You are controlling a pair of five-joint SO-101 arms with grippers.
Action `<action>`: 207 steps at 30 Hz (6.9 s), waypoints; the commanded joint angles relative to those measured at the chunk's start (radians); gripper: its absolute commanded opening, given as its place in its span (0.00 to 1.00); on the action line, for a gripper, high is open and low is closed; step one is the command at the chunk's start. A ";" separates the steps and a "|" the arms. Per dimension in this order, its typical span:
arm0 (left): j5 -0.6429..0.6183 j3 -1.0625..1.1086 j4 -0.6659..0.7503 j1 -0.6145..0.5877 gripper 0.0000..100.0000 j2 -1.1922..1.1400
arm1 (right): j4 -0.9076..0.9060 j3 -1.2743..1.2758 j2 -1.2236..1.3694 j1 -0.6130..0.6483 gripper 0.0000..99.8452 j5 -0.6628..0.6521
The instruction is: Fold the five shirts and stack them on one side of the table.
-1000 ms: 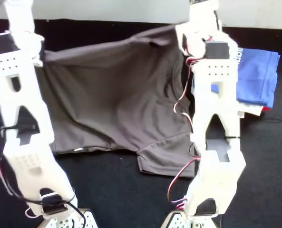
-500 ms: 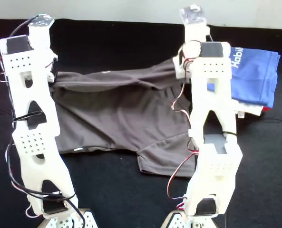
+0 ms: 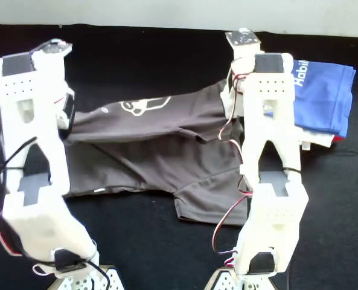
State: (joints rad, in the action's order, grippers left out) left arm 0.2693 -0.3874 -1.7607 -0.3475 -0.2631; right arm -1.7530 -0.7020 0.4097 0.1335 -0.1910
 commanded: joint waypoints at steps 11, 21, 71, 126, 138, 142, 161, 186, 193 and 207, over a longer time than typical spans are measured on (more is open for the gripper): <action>0.002 0.401 0.080 -0.007 0.01 0.205 | 0.163 0.765 -0.613 -0.015 0.01 -0.048; 0.002 0.565 0.086 -0.007 0.01 0.209 | 0.199 1.107 -0.828 -0.071 0.01 -0.129; -0.170 -0.196 0.377 -0.104 0.01 -0.507 | 0.720 0.295 0.229 0.127 0.02 0.008; -0.091 0.875 0.753 -0.220 0.01 0.228 | -0.013 -0.363 -0.027 0.165 0.01 -0.063; -0.098 1.023 0.948 -0.222 0.01 0.228 | 0.248 0.759 -0.344 0.348 0.04 -0.066; -0.100 1.029 0.951 -0.220 0.01 0.228 | 0.355 0.886 -0.343 0.375 0.13 -0.066; -0.160 1.046 0.970 -0.186 0.01 0.226 | 0.489 0.920 -0.209 0.432 0.13 -0.064; -0.160 1.046 0.970 -0.186 0.01 0.226 | 0.326 0.938 -0.360 0.429 0.01 -0.124; -0.160 1.046 0.970 -0.186 0.01 0.226 | 0.501 1.089 -0.360 0.506 0.01 -0.126; -0.160 1.046 0.970 -0.186 0.01 0.226 | 0.205 0.806 -0.369 0.476 0.11 -0.121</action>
State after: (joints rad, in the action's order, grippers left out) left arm 0.1158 0.6559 -0.8109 -0.5439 -0.0361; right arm -1.4876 0.2478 0.0967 0.6368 -0.3076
